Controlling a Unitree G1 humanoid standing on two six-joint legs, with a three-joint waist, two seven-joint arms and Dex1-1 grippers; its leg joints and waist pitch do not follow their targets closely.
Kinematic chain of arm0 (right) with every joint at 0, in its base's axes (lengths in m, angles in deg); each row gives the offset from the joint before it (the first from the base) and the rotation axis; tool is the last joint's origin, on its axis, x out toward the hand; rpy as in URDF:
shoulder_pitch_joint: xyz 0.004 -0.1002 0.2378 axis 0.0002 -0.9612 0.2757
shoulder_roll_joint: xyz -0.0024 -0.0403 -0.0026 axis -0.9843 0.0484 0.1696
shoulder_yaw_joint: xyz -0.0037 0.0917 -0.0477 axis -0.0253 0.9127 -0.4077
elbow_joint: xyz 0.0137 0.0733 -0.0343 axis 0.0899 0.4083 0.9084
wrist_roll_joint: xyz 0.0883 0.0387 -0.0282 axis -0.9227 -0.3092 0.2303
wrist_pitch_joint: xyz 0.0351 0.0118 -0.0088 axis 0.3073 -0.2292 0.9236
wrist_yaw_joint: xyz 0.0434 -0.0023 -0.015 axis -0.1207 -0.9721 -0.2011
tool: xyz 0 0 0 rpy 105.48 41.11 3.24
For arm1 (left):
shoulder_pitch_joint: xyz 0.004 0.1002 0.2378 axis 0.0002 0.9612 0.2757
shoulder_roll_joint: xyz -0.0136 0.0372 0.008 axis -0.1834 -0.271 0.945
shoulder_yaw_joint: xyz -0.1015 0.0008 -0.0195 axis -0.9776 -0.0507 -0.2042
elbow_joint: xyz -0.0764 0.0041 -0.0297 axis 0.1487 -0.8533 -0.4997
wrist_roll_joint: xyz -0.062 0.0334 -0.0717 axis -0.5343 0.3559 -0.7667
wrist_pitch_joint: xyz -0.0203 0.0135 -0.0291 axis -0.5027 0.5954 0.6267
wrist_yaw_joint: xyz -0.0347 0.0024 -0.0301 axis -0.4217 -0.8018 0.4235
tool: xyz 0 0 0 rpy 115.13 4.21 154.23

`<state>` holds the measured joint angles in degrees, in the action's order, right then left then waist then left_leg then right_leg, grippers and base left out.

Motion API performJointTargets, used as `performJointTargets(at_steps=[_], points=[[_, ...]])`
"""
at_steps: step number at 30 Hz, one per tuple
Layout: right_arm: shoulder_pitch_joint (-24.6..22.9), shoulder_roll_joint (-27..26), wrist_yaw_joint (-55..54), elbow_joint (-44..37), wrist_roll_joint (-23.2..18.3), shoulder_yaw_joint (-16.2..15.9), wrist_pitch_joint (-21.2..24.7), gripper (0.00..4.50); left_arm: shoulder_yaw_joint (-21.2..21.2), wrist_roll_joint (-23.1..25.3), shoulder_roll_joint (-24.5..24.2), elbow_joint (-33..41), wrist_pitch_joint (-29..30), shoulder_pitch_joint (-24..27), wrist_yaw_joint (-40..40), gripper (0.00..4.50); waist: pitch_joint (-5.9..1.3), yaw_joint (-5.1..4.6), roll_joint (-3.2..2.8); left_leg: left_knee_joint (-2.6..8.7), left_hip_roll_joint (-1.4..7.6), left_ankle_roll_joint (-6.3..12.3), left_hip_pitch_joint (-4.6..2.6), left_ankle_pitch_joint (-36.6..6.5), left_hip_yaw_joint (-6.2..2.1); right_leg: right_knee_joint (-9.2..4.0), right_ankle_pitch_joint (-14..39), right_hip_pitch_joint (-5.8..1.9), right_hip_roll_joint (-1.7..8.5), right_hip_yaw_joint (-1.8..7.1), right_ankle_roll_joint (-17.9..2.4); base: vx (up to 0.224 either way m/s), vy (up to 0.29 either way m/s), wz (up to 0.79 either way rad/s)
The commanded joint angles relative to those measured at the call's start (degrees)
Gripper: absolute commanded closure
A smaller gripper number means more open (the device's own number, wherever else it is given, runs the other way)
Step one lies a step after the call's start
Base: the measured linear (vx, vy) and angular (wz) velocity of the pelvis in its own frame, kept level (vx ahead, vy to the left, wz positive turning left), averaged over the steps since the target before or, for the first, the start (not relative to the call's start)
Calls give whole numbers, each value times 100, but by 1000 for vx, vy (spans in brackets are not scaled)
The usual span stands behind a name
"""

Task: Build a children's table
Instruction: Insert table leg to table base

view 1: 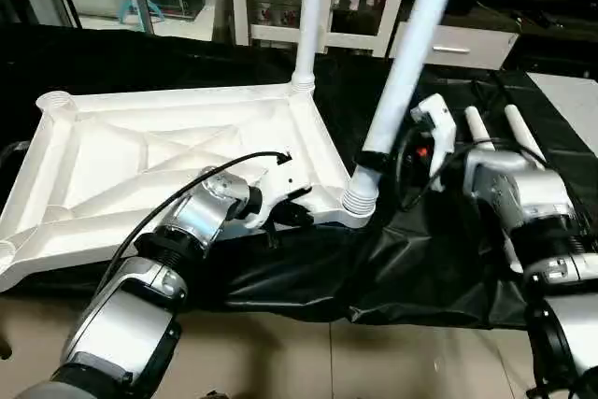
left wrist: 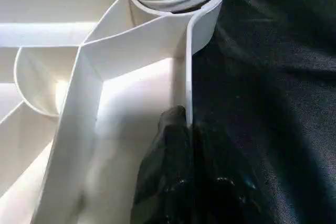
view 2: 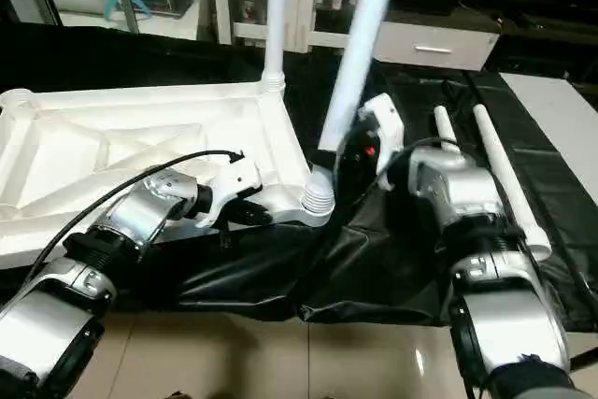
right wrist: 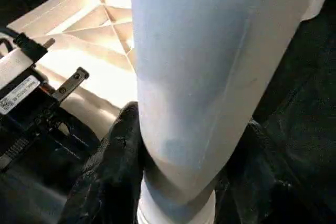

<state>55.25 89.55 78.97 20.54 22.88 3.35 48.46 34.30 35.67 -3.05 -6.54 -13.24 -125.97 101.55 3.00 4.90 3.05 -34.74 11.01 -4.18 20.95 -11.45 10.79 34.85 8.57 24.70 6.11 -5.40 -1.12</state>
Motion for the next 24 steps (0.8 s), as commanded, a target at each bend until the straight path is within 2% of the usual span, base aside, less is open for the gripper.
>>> performJointTargets(at_steps=[1,4,7,8,13,14,20,24], points=[[-324,80,-245,125,145,-66,176,272,108,25,68,-149,103,265,53,450,-343,-14,36,432,214,321,-38,-1011,-69,-469,1832,-354,286,268,-1021,0,0,0],[-450,73,-290,37,151,-38,168,272,99,17,74,-145,109,265,48,450,-336,-22,41,446,214,309,-49,-1096,-68,-487,1917,-355,286,262,-1028,0,0,0],[-838,1,-505,-283,79,143,155,272,71,-5,91,-135,120,269,1,450,-290,-24,20,497,220,224,-124,-1463,-78,-593,2497,-344,308,250,-861,0,0,0],[-945,-2,-529,-414,73,147,170,272,69,-8,95,-135,120,268,-5,450,-312,-33,29,514,228,195,-135,-1461,-94,-600,2533,-368,312,244,-823,0,0,0],[-1285,64,-439,-963,105,-28,271,272,67,-10,98,-132,124,265,-20,450,-311,-38,21,533,233,206,-121,-1401,-100,-588,2324,-375,308,259,-839,0,0,0],[-1433,125,-366,-1300,138,-151,339,272,66,-8,95,-136,125,259,-13,450,-310,-39,12,532,229,212,-121,-1421,-97,-601,2356,-374,314,260,-838,0,0,0],[-1481,218,-214,-1619,220,-328,465,272,71,8,91,-169,100,239,-10,450,-303,-27,-2,545,233,220,-125,-1434,-102,-616,2454,-363,316,265,-795,0,0,0],[-1338,285,-1,-1635,259,-534,548,272,92,9,89,-112,119,264,27,450,-304,-36,18,551,237,212,-105,-1434,-109,-606,2454,-371,321,262,-802,0,0,0]])
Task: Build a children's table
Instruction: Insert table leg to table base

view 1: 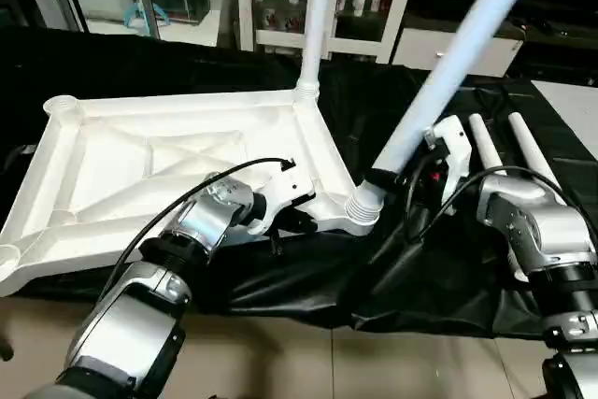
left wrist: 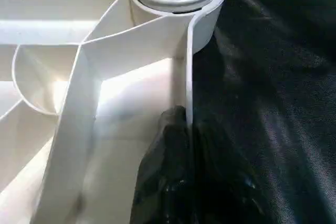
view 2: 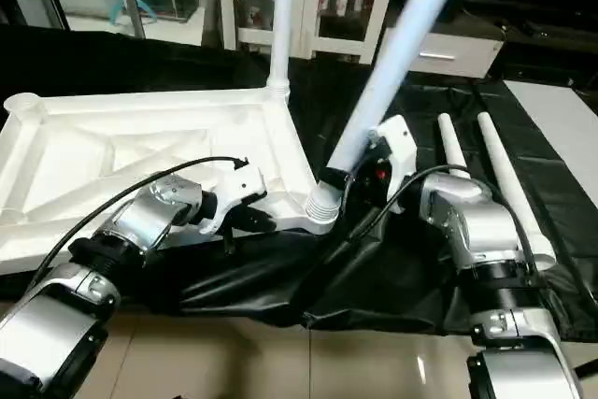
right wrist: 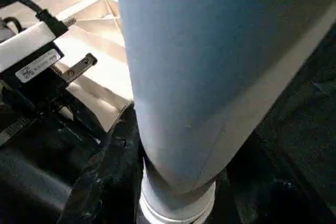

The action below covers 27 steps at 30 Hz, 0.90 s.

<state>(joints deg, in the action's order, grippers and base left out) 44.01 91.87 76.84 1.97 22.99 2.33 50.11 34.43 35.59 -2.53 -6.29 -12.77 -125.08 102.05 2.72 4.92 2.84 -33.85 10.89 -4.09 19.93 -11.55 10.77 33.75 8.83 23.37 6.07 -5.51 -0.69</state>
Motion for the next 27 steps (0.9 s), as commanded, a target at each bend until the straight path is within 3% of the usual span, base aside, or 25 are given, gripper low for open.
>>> performJointTargets(at_steps=[1,4,5,6,7,8,9,10,15,20,22,23,25,26,27], points=[[-145,75,293,265,271,-514,418,272,84,16,36,-121,81,183,-14,450,-273,-38,35,462,249,202,-10,-1443,-104,-504,2460,-231,330,275,-840,0,0,0],[-111,87,332,282,282,-562,446,272,87,16,33,-114,84,187,-11,450,-271,-39,32,468,253,195,-14,-1458,-107,-509,2473,-228,331,280,-840,0,0,0],[-65,96,408,306,302,-659,512,272,91,15,23,-81,93,211,-7,450,-278,-49,106,461,251,211,-4,-1440,-98,-509,2485,-233,326,276,-826,0,0,0],[-45,91,451,331,329,-739,571,272,90,14,19,-58,101,227,-10,450,-273,-38,64,469,256,206,-6,-1414,-109,-502,2509,-232,336,278,-826,0,0,0],[-43,83,460,342,347,-778,599,272,89,12,16,-42,107,238,-10,450,-276,-46,102,466,259,212,-5,-1399,-105,-503,2517,-230,336,277,-816,0,0,0],[-86,42,429,358,384,-849,651,272,78,8,13,-9,125,261,-21,450,-270,-41,72,471,262,200,-16,-1404,-104,-508,2519,-216,337,285,-814,0,0,0],[-86,42,429,358,384,-849,651,272,78,8,13,-9,125,261,-21,450,-264,-48,113,474,260,206,-7,-1404,-101,-514,2533,-216,334,284,-799,0,0,0],[-107,24,415,366,397,-865,654,272,74,7,11,6,132,271,-25,450,-270,-40,90,481,265,191,-13,-1414,-108,-512,2534,-217,341,287,-786,0,0,0],[-209,-127,200,707,512,-876,545,272,57,-2,3,46,174,293,-37,450,-262,-69,101,511,266,115,-20,-1641,-123,-540,2657,-204,340,280,-717,0,0,0],[-274,-302,-206,1093,546,-662,253,272,54,-2,0,55,193,290,-40,450,-219,-175,83,551,250,15,-104,-2259,-171,-687,3504,-151,349,240,-429,0,0,0],[-304,-342,-276,1149,544,-610,238,272,55,0,-1,60,201,289,-36,450,-205,-214,91,562,246,-5,-100,-2457,-198,-705,3655,-147,336,217,-368,0,0,0],[-356,-351,-265,1145,582,-638,216,272,56,1,-2,58,205,284,-34,450,-201,-221,57,562,242,-15,-120,-2576,-211,-727,3771,-134,339,208,-321,0,0,0],[-424,-380,-293,1156,634,-674,175,272,58,2,-6,59,209,279,-29,450,-208,-247,63,576,249,-18,-124,-2632,-226,-736,3686,-139,334,201,-334,0,0,0],[-495,-433,-375,1189,701,-707,132,272,69,9,-17,47,200,267,-11,450,-199,-257,17,595,255,-39,-122,-2710,-240,-736,3613,-139,329,196,-353,0,0,0],[-495,-457,-422,1229,712,-704,115,272,76,14,-24,42,192,262,0,450,-205,-276,33,596,256,-44,-128,-2735,-236,-747,3567,-139,329,195,-369,0,0,0]])
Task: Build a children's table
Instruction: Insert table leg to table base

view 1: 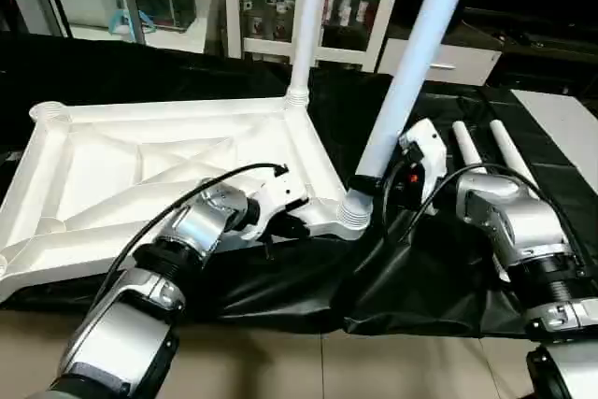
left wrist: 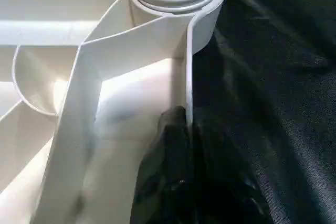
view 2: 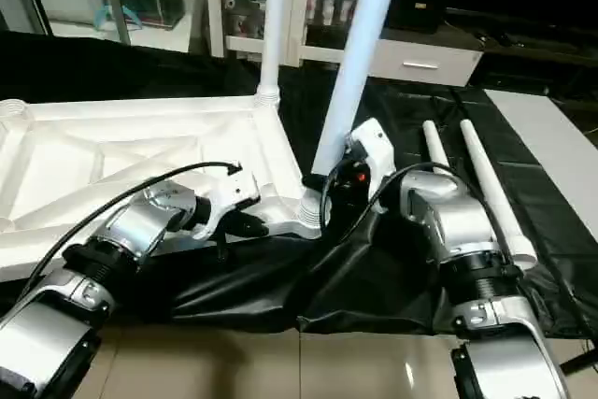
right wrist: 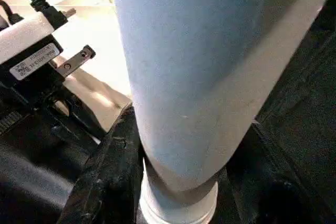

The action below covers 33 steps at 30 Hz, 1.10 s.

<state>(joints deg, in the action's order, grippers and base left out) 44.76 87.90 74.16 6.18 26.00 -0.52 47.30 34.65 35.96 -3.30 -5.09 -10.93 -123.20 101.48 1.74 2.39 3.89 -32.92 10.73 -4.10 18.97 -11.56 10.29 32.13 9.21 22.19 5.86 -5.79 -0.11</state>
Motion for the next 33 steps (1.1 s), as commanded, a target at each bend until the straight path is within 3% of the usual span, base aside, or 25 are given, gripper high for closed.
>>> performJointTargets(at_steps=[1,4,6,8,15,18,20,21,24,25,27,28,29,30,31,32,33], points=[[-561,-72,-169,840,417,-423,382,272,54,-21,50,-88,2,68,58,450,-99,-48,-87,513,273,-51,-30,-2827,-205,-590,3534,-30,349,214,-448,0,0,0],[-539,-85,-195,886,433,-424,344,272,59,-17,46,-101,-8,56,69,450,-72,-98,-111,505,262,-74,-77,-3117,-232,-658,3819,4,351,185,-392,0,0,0],[-482,-108,-209,976,455,-403,277,272,65,-19,36,-105,-16,45,88,450,-71,-130,-117,520,265,-83,-82,-3239,-258,-674,3824,-12,348,165,-356,0,0,0],[-415,-118,-185,1054,460,-385,236,272,70,-18,24,-116,-26,31,101,450,-85,-142,-120,542,270,-81,-62,-3192,-265,-668,3668,-38,352,175,-392,0,0,0],[-248,-220,-629,1222,514,-233,37,272,-15,-34,1,-181,-44,-13,-2,450,-62,-169,-103,536,261,-68,-82,-3276,-270,-709,3971,11,362,164,-316,0,0,0],[-172,-359,-1111,1370,538,-66,-45,272,-133,-95,48,-232,21,-29,-186,450,-45,-242,-111,522,248,-102,-106,-3468,-296,-768,4216,43,365,101,-219,0,0,0],[-142,-562,-1776,1507,593,100,-121,272,-302,-173,223,-281,217,-47,-591,450,-29,-309,-139,524,244,-140,-117,-3654,-328,-820,4318,30,349,8,-128,0,0,0],[-131,-680,-2159,1585,630,181,-166,272,-416,-222,358,-324,390,-79,-877,450,-30,-398,-184,575,275,-222,-88,-3862,-387,-816,4050,-49,343,-97,-138,0,0,0],[-90,-958,-2867,1782,681,315,-274,272,-631,-312,656,-449,675,-187,-1457,450,37,-510,-265,694,337,-320,-112,-4525,-444,-779,3540,-113,278,-211,-215,0,0,0],[-83,-973,-2900,1797,677,325,-281,272,-641,-317,670,-459,684,-196,-1483,450,44,-533,-275,750,361,-304,-93,-4730,-442,-723,3355,-172,271,-230,-237,0,0,0],[81,-1272,-3517,2095,609,508,-426,272,-831,-388,935,-630,844,-372,-2038,450,90,-540,-300,873,387,-310,-62,-5037,-392,-607,3357,-207,228,-234,-244,0,0,0],[117,-1325,-3627,2151,596,541,-454,272,-864,-398,982,-656,871,-406,-2145,450,95,-492,-300,993,415,-298,38,-5104,-349,-350,3247,-301,201,-140,-276,-56,-26,12],[154,-1381,-3742,2211,581,575,-482,272,-899,-408,1033,-684,900,-441,-2259,450,117,-316,-326,1266,477,-282,233,-5175,-212,126,2831,-494,92,-66,-327,-59,-66,19],[272,-1528,-4017,2370,564,631,-580,272,-972,-422,1165,-699,953,-532,-2531,450,112,-194,-324,1361,525,-251,290,-5111,-127,420,2350,-544,88,60,-379,-59,-66,19],[418,-1692,-4408,2559,532,726,-724,272,-1107,-470,1330,-701,999,-648,-2892,450,82,-151,-133,1022,319,-221,-72,-4478,-30,-118,3290,-107,207,285,-214,2,-118,16],[418,-1692,-4408,2559,532,726,-724,272,-1107,-470,1330,-701,999,-648,-2892,450,149,-163,109,-423,-238,-5,-781,-2229,11,-1283,6360,762,590,129,267,6,-109,-11],[542,-1821,-4715,2720,492,814,-819,272,-1234,-527,1471,-698,1012,-744,-3191,450,27,-98,166,-264,-197,323,52,-972,-173,-930,6240,-183,874,404,349,6,-109,-11]])
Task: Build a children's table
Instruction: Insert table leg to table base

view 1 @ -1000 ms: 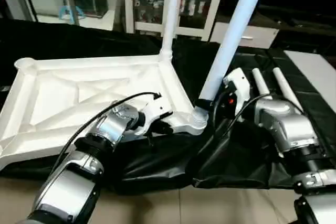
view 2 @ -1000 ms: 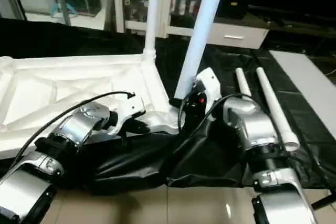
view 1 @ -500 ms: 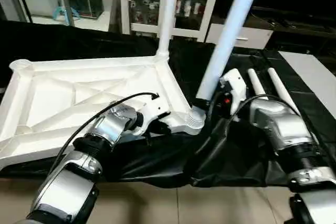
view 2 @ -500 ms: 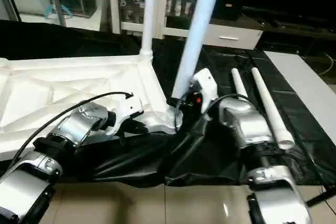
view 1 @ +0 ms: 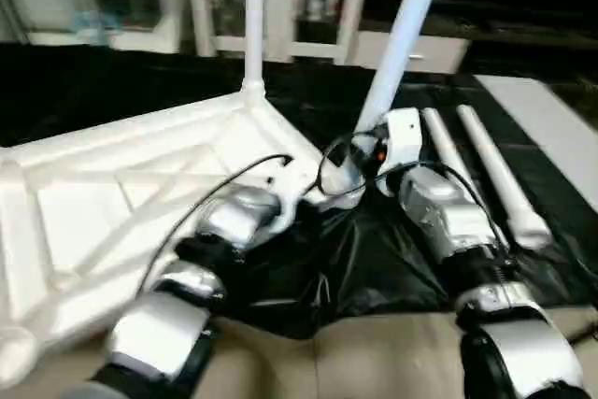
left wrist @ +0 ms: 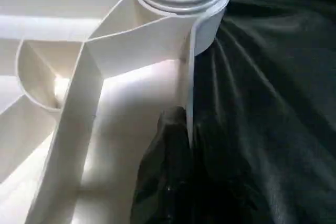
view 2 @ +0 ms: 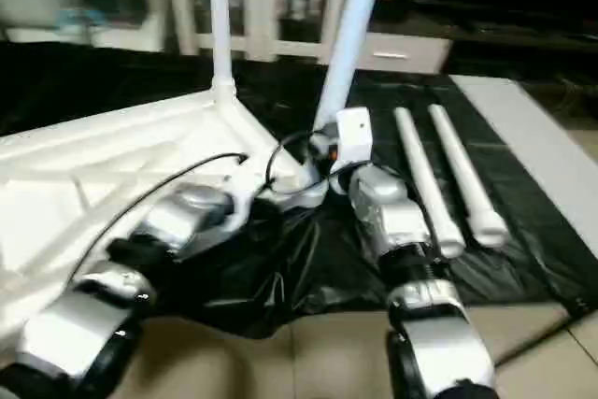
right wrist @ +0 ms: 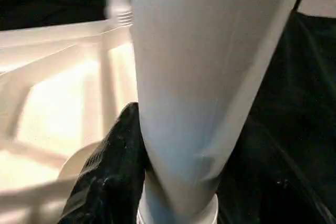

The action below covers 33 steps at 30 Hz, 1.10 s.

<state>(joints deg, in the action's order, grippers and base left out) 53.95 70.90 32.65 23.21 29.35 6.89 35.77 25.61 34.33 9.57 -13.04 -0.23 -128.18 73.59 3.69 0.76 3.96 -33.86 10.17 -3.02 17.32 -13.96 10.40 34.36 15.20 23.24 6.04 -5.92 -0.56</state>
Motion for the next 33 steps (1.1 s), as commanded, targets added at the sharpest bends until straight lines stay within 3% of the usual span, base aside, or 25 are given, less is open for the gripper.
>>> performJointTargets(at_steps=[1,2,3,4,5,6,7,8,9,10,12,15,20,24,25,30,33], points=[[-330,-172,-703,1084,155,110,284,272,-404,-392,248,93,-57,-287,-558,450,-180,145,143,4,-54,164,505,-485,-306,-908,5006,-591,867,411,431,75,-9,-45],[-160,-343,-1140,1322,149,222,141,272,-674,-519,477,95,-41,-433,-1075,450,-238,241,-76,453,184,27,183,-515,-335,-814,3413,-298,592,341,65,61,4,-21],[-126,-374,-1214,1369,151,238,119,272,-729,-549,523,98,-36,-461,-1170,450,-187,132,17,564,231,122,135,-984,-356,-751,2924,-167,439,312,17,61,4,-21],[-82,-396,-1282,1420,180,224,88,272,-778,-582,571,80,-66,-494,-1259,450,-253,150,-133,582,264,20,13,-1303,-309,-671,1849,-159,334,314,-451,-31,-37,20],[-65,-405,-1309,1440,191,218,76,272,-798,-595,590,73,-77,-508,-1294,450,-279,122,-128,594,303,16,20,-1225,-299,-611,1213,-183,346,330,-702,0,0,0],[-16,-429,-1383,1507,209,216,39,272,-826,-621,638,58,-98,-535,-1355,450,-214,72,-61,680,329,114,165,-1449,-290,-586,1008,-279,305,281,-916,0,0,0],[37,-439,-1452,1575,241,205,5,272,-806,-606,686,124,-86,-528,-1383,450,-206,59,-50,662,306,124,114,-1753,-271,-641,1458,-238,312,273,-859,0,0,0],[73,-449,-1480,1615,260,196,-5,272,-788,-598,720,188,-51,-509,-1384,450,-198,43,-51,617,254,110,25,-2144,-243,-747,2151,-132,333,284,-756,0,0,0],[110,-461,-1512,1666,277,200,-24,272,-769,-596,748,236,-13,-497,-1393,450,-202,38,-55,616,245,122,36,-2189,-251,-767,2312,-136,338,289,-694,0,0,0],[138,-469,-1533,1706,294,197,-29,272,-747,-586,767,269,12,-482,-1394,450,-217,31,-67,634,261,147,91,-2114,-271,-772,2329,-173,357,301,-607,0,0,0],[157,-477,-1552,1738,301,205,-34,272,-729,-575,782,280,27,-472,-1391,450,-230,40,-68,641,273,165,91,-1977,-255,-767,2082,-161,355,317,-593,0,0,0],[244,-507,-1635,1929,271,299,-123,272,-717,-535,808,245,41,-483,-1410,450,-240,51,-71,648,285,187,122,-1660,-222,-710,1510,-187,356,344,-807,0,0,0],[344,-515,-1687,2129,319,333,-272,272,-702,-504,808,158,17,-514,-1425,450,-243,57,-64,627,267,225,112,-1618,-184,-709,1562,-184,366,359,-919,0,0,0],[495,-552,-1100,2107,288,295,-703,272,-616,-457,753,144,-46,-496,-1309,450,-249,54,-73,622,264,257,127,-1653,-187,-719,1643,-196,366,349,-901,0,0,0],[503,-553,-1053,2084,272,303,-718,237,-598,-448,738,152,-57,-486,-1272,450,-250,59,-64,623,270,279,138,-1582,-190,-711,1572,-209,368,353,-911,0,0,0],[514,-455,-633,1814,222,285,-842,196,-485,-399,628,276,-63,-418,-998,450,-266,75,-57,602,269,352,124,-1432,-166,-696,1491,-209,370,358,-1023,0,0,0],[498,-382,-274,1634,190,250,-900,168,-419,-367,548,316,-86,-389,-830,450,-334,120,-33,553,264,466,165,-999,-143,-637,1100,-251,383,366,-1193,0,0,0]])
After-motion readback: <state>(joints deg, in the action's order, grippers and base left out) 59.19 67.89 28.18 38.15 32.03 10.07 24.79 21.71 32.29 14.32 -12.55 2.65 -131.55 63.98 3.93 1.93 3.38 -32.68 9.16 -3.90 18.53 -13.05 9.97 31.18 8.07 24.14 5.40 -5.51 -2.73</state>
